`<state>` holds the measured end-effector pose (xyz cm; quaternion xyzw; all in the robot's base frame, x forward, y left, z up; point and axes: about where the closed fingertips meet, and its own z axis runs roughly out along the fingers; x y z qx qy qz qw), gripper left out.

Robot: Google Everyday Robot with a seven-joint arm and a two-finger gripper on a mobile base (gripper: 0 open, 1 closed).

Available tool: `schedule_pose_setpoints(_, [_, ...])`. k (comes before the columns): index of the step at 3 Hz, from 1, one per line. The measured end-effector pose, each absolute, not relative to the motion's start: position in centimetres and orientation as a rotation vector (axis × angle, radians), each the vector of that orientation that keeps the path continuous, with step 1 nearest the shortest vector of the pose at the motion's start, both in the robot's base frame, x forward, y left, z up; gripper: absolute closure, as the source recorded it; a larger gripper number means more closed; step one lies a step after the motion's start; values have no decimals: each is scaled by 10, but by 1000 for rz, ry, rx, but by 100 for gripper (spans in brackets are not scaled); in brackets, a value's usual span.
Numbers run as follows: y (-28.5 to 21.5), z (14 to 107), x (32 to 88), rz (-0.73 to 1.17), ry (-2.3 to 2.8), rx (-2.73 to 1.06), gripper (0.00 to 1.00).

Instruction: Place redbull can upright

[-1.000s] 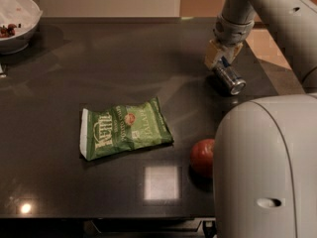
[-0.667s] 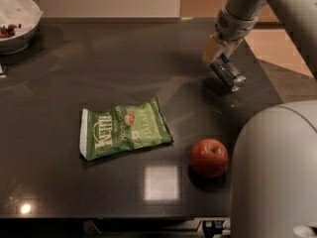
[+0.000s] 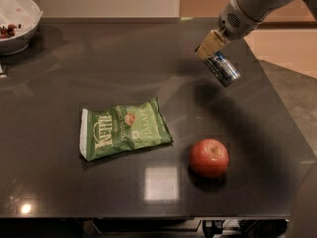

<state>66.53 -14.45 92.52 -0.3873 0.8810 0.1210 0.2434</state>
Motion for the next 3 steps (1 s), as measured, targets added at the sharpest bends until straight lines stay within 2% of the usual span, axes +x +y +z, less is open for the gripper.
schedule_pose_setpoints(3, [-125,950,619,459,1840,-1148,100])
